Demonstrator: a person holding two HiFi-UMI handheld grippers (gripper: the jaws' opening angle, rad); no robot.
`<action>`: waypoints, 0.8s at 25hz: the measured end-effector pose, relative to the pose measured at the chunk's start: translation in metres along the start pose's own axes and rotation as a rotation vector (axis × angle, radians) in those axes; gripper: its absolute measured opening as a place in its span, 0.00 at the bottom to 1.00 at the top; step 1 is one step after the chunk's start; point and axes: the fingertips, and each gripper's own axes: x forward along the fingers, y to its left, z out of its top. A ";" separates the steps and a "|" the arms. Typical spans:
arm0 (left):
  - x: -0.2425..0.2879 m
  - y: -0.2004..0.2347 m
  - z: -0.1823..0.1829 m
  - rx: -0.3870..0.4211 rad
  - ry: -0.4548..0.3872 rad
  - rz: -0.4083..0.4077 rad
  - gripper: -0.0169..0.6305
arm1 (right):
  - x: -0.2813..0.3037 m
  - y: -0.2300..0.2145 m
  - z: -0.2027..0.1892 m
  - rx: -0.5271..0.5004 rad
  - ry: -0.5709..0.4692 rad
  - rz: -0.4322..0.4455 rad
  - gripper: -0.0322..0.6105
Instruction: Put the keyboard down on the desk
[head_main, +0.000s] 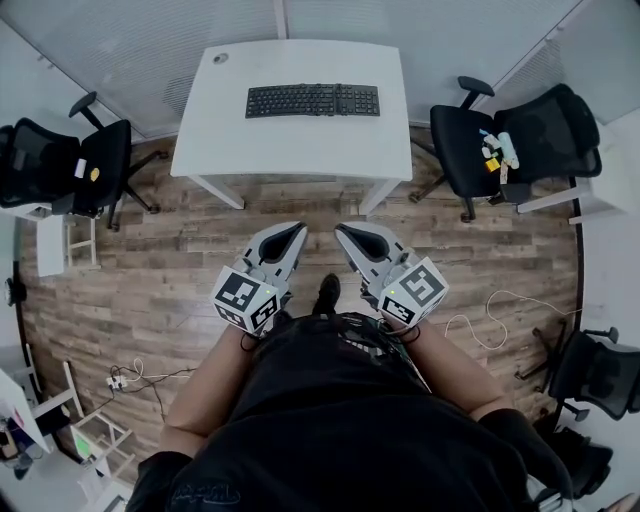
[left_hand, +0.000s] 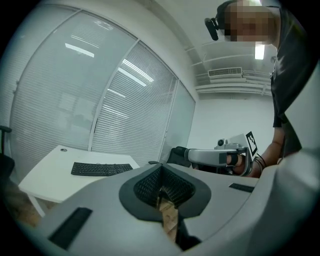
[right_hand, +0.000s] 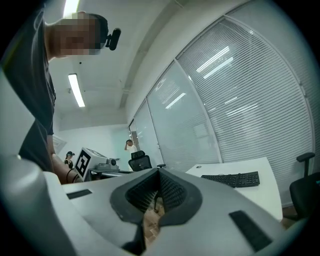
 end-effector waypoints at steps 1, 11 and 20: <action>-0.006 -0.001 0.000 -0.004 -0.005 -0.001 0.05 | 0.001 0.007 -0.002 -0.001 -0.001 -0.002 0.08; -0.088 -0.012 0.003 0.023 -0.029 -0.018 0.05 | 0.020 0.091 -0.011 -0.027 -0.021 -0.035 0.08; -0.160 -0.011 -0.001 0.051 -0.033 -0.037 0.05 | 0.042 0.156 -0.020 -0.019 -0.052 -0.064 0.08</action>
